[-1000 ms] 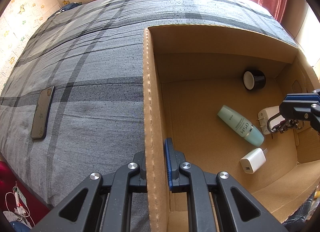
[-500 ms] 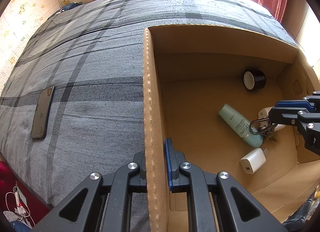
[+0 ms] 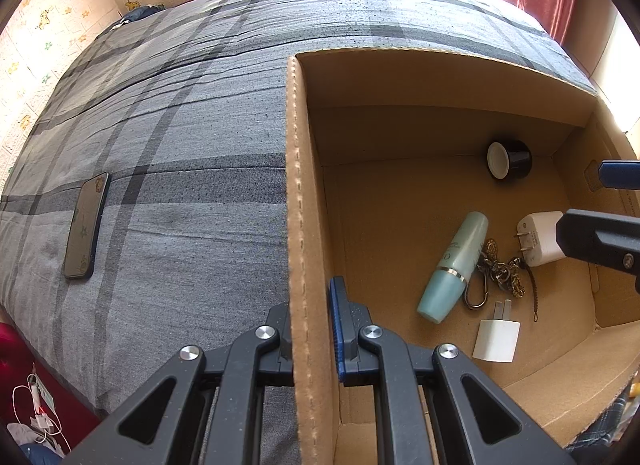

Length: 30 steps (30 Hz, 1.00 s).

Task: Organize rigid objects
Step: 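Move the right gripper back to the white remote on the bed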

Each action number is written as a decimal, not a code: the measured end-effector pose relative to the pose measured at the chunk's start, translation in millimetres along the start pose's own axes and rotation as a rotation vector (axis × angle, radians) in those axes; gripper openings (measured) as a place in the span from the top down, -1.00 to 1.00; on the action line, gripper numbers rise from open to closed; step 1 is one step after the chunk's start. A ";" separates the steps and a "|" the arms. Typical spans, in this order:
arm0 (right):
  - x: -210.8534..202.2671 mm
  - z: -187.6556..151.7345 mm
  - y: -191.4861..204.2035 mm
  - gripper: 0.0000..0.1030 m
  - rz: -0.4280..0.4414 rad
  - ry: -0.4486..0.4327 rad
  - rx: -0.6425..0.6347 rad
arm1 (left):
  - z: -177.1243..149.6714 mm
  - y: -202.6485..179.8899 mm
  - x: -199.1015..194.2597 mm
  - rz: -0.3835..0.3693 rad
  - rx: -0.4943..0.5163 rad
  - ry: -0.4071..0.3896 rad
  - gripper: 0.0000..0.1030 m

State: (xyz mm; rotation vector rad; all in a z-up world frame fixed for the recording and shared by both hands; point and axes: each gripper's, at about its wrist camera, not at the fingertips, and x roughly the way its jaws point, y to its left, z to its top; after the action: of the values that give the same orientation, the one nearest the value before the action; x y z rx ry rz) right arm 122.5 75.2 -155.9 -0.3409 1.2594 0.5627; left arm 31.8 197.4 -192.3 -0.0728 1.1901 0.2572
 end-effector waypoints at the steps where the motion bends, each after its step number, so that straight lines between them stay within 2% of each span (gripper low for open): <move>1: -2.7 -0.4 -1.3 -0.99 0.000 -0.005 0.003 | -0.1 0.4 0.1 -0.001 -0.001 0.001 0.76; 14: -51.0 -4.3 -13.5 -0.99 -0.029 -0.072 -0.010 | 0.9 -0.4 -0.7 0.002 0.000 0.003 0.76; 19: -70.8 -12.8 -41.4 -0.99 -0.068 -0.089 0.003 | 0.7 -0.3 -0.9 0.002 0.001 0.002 0.76; 30: -100.9 -31.0 -128.9 -0.99 -0.188 -0.098 0.109 | -0.6 -1.9 -1.3 0.004 0.005 0.001 0.76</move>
State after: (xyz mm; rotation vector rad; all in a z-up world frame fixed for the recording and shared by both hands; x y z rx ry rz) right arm 151.6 -68.1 -75.9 -0.3324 1.1442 0.3455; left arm 31.3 195.3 -191.4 -0.0667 1.1923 0.2577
